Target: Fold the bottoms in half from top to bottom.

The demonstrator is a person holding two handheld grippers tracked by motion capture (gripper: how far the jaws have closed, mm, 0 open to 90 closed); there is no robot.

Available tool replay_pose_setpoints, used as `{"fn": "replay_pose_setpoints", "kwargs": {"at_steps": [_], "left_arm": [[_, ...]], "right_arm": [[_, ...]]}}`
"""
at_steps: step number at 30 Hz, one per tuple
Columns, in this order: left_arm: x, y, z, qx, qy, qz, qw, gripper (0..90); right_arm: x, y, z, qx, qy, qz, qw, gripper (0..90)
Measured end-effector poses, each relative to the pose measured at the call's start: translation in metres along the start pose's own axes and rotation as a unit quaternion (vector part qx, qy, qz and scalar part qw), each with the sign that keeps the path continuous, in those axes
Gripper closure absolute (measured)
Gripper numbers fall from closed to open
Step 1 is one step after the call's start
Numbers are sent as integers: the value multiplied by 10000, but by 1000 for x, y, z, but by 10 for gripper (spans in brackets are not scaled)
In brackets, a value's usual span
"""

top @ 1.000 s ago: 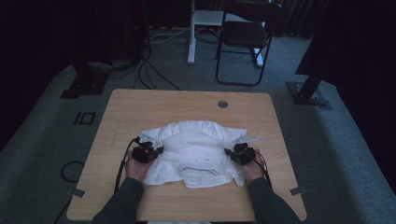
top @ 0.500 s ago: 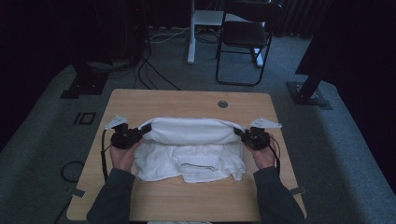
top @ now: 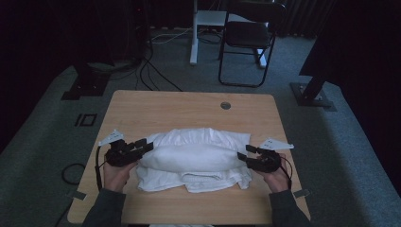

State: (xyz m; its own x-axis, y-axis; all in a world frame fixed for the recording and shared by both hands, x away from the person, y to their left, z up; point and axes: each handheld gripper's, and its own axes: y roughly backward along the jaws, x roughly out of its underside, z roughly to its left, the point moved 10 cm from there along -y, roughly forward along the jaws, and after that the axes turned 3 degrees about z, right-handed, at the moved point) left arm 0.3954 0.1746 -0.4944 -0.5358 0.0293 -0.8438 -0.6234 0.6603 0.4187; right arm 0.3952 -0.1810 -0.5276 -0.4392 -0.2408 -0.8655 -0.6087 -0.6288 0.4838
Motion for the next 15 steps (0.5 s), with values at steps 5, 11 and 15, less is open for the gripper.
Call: {"fn": "replay_pose_setpoints", "kwargs": {"at_steps": [5, 11, 15], "left_arm": [[-11, -33, -25, -41, -161, 335, 9993, 616], [33, -85, -42, 87, -190, 1184, 9927, 660], [81, -88, -54, 452, -200, 1611, 9857, 684]], "right_arm": [[-33, -19, 12, 268, 56, -58, 9996, 509], [-25, -68, 33, 278, 281, 514, 9979, 505], [22, -77, 47, 165, 339, 1026, 9940, 527]]}}
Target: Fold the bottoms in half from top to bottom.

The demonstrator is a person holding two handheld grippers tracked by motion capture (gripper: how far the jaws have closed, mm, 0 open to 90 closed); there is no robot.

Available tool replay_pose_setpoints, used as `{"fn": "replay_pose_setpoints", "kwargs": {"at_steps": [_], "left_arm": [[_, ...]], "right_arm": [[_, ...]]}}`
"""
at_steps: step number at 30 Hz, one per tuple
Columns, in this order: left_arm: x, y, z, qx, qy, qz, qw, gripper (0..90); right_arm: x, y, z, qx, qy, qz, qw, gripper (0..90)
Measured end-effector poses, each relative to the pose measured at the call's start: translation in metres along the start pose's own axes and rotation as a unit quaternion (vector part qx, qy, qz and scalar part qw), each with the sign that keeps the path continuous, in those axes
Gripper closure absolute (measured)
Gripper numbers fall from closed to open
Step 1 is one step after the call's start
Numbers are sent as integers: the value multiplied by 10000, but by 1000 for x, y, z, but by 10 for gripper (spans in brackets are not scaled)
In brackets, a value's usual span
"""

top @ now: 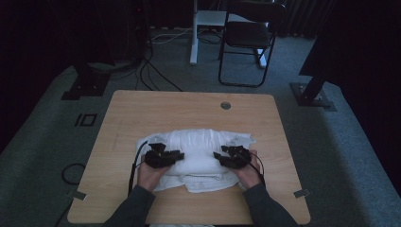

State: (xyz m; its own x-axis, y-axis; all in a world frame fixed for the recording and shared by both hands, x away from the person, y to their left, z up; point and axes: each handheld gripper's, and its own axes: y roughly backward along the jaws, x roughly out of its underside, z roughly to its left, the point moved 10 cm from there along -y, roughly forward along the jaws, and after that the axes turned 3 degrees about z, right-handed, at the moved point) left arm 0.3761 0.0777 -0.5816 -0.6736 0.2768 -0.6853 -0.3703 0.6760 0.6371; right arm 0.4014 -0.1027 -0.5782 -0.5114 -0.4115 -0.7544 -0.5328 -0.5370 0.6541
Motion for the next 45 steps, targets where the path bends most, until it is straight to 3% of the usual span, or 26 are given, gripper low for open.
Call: {"fn": "replay_pose_setpoints", "kwargs": {"at_steps": [2, 4, 5, 7, 8, 10, 12, 13, 19, 21, 26, 30, 31, 34, 37, 38, 39, 40, 43, 44, 45], "left_arm": [[16, 1, -4, 115, 36, -5, 9999, 675], [23, 9, -6, 154, 20, -142, 9998, 661], [25, 14, -6, 74, -1, -239, 9997, 650], [28, 27, -4, -113, -64, -396, 9991, 633], [31, 31, 1, -333, -86, -363, 9987, 632], [42, 31, 14, -619, -13, -171, 9979, 652], [53, 23, 26, -756, 141, 8, 9970, 679], [56, 19, 30, -712, 218, -21, 9972, 700], [45, 12, 38, -1012, 109, 47, 9948, 742], [33, 6, 48, -1271, 101, 60, 9918, 741], [13, -5, 66, -1630, 119, 7, 9866, 737], [2, -9, 78, -1716, 196, -8, 9850, 735], [0, -9, 80, -1719, 229, -20, 9849, 732], [-3, -8, 85, -1681, 308, -25, 9853, 727], [-4, -8, 86, -1688, 325, -24, 9851, 721], [-4, -8, 87, -1668, 384, -28, 9852, 721], [-5, -7, 87, -1653, 405, -32, 9854, 714], [-6, -6, 87, -1659, 460, -56, 9850, 700], [-9, 0, 89, -1676, 564, -148, 9841, 555], [-18, 14, 93, -1679, 635, -457, 9827, 555], [-22, 22, 98, -1755, 704, -581, 9802, 479]], "right_arm": [[24, -2, 3, -33, 30, 158, 9999, 526], [37, 3, 4, -102, -79, 90, 9999, 519], [37, 6, 3, -87, -58, 39, 9999, 517], [37, 18, 1, 160, 31, -62, 9998, 522], [38, 20, 0, 229, 77, -58, 9997, 525], [50, 17, -4, 404, 213, 194, 9988, 526], [64, 7, -7, 409, 138, 431, 9981, 541], [65, 3, -8, 372, 113, 374, 9985, 542], [60, -2, -12, 461, 141, 315, 9983, 546], [53, -9, -19, 564, 64, 266, 9980, 547], [39, -23, -34, 658, -76, 231, 9975, 548], [30, -26, -42, 455, -263, 253, 9983, 531], [26, -22, -43, 413, -289, 142, 9986, 520], [16, -3, -47, 557, -352, -254, 9975, 519], [18, 6, -53, 713, -337, -299, 9964, 525], [23, 6, -55, 741, -340, -206, 9965, 534], [43, -3, -62, 829, -339, 217, 9957, 544], [50, -9, -63, 801, -377, 376, 9954, 543], [49, -9, -63, 732, -397, 313, 9960, 542], [48, -10, -63, 744, -338, 327, 9961, 542], [49, -10, -63, 690, -349, 298, 9966, 540]]}}
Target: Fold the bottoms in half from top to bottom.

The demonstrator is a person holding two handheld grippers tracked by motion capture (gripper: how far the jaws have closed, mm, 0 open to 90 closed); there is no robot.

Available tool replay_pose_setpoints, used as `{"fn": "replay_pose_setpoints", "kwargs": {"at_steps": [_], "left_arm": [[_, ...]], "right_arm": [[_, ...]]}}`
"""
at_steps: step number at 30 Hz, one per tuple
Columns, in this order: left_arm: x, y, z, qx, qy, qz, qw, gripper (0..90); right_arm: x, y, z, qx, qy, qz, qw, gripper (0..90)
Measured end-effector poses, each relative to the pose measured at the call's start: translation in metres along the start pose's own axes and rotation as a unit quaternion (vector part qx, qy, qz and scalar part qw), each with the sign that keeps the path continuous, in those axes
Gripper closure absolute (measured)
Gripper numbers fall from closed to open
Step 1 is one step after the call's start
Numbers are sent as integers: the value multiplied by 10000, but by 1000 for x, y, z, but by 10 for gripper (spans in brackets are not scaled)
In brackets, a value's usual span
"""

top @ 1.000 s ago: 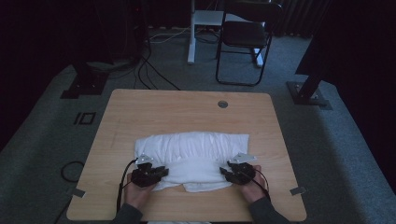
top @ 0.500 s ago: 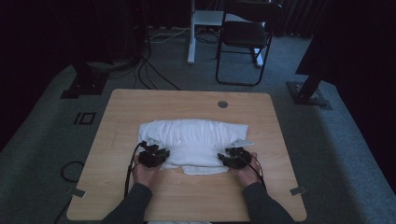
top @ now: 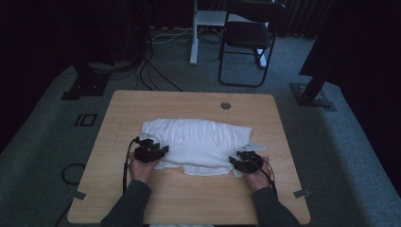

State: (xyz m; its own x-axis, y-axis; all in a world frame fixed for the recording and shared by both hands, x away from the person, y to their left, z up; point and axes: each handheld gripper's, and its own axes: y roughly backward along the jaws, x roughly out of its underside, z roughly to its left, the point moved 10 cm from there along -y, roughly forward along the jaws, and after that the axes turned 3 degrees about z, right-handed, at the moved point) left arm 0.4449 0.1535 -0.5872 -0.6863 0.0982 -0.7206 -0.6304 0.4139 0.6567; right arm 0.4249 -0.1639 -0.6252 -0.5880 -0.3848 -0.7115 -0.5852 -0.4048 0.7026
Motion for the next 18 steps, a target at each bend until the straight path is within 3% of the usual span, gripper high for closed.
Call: {"fn": "replay_pose_setpoints", "kwargs": {"at_steps": [2, 4, 5, 6, 9, 12, 18], "left_arm": [[-8, 9, 16, -154, 191, -159, 9996, 393], [-12, 12, 33, -352, 311, -129, 9988, 312], [-12, 12, 33, -352, 311, -129, 9988, 256], [-10, 10, 47, -488, 437, 0, 9979, 256], [-2, 1, 64, -699, 618, 237, 9954, 177], [7, -10, 67, -697, 658, 463, 9943, 145], [11, -18, 56, -775, 340, 528, 9950, 150]], "right_arm": [[0, 0, -1, -48, -43, -8, 10000, 538], [0, 0, 0, -22, -40, -17, 10000, 535], [0, 0, 0, -22, -40, -17, 10000, 535], [0, -1, 0, -17, -40, -24, 10000, 535], [0, -1, 0, -21, -49, -47, 10000, 533], [0, -1, 0, -11, -47, -62, 10000, 531], [0, -1, 0, -16, -59, -101, 9999, 530]]}}
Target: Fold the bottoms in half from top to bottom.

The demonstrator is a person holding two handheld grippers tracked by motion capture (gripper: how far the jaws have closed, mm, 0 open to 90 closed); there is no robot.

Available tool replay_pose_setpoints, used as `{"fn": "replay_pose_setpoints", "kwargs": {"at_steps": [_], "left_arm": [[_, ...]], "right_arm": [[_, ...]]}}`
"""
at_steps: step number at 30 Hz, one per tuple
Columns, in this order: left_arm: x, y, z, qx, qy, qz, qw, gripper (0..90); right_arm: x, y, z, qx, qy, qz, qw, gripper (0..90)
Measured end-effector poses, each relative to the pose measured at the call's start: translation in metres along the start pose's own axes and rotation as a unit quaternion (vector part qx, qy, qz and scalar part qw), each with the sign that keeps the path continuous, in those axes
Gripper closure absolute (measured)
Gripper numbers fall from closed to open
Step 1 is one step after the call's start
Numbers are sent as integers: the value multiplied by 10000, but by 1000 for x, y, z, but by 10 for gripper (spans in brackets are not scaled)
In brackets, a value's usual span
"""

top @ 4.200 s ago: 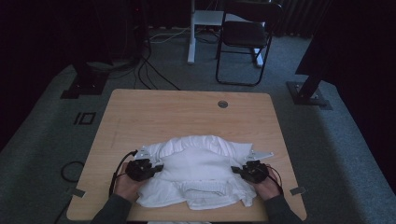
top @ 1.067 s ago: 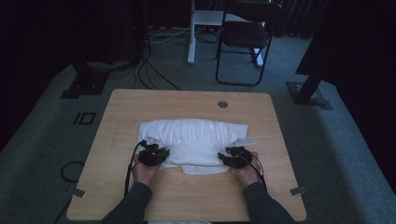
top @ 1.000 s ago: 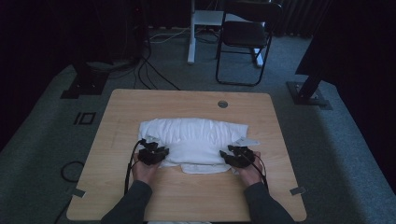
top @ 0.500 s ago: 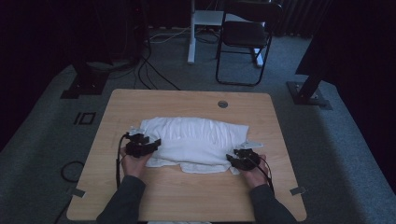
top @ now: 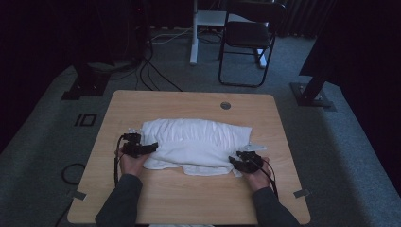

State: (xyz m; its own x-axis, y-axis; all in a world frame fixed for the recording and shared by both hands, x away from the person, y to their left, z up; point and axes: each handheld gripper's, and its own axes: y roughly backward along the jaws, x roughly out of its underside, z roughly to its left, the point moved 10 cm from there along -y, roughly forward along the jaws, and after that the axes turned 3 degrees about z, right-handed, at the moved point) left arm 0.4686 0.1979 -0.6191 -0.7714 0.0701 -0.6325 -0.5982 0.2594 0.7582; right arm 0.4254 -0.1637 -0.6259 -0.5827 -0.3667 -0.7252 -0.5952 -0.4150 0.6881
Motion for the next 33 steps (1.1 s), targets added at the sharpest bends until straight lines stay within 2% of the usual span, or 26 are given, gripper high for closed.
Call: {"fn": "replay_pose_setpoints", "kwargs": {"at_steps": [4, 7, 11, 14, 18, 20, 23, 25, 29, 33], "left_arm": [[4, 0, -5, -208, -177, -4, 9996, 171], [8, 2, -11, -378, -385, -15, 9985, 262], [9, 3, -17, -421, -402, 15, 9983, 396], [11, 5, -22, -374, -425, 46, 9984, 485], [13, 6, -26, -138, -393, -3, 9991, 635], [14, 6, -27, 75, -280, -40, 9996, 730], [14, 7, -25, 303, -148, -89, 9994, 799], [13, 8, -22, 496, 44, -123, 9987, 815], [3, 20, -18, 720, 224, -453, 9961, 824], [-11, 36, -16, 848, 243, -799, 9929, 827]], "right_arm": [[0, 0, 0, 11, -17, -16, 10000, 528], [0, 0, 1, 23, -3, -42, 10000, 528], [0, 0, 1, 29, 0, -59, 10000, 527], [0, 0, 1, 33, 0, -67, 10000, 527], [0, 0, 1, 32, -3, -76, 10000, 527], [0, 0, 1, 36, -2, -76, 10000, 527], [0, 0, 1, 31, -7, -81, 10000, 527], [0, 0, 1, 31, -8, -83, 10000, 527], [0, 0, 1, 25, -1, -64, 10000, 526], [1, 2, 5, -83, 70, 45, 9999, 526]]}}
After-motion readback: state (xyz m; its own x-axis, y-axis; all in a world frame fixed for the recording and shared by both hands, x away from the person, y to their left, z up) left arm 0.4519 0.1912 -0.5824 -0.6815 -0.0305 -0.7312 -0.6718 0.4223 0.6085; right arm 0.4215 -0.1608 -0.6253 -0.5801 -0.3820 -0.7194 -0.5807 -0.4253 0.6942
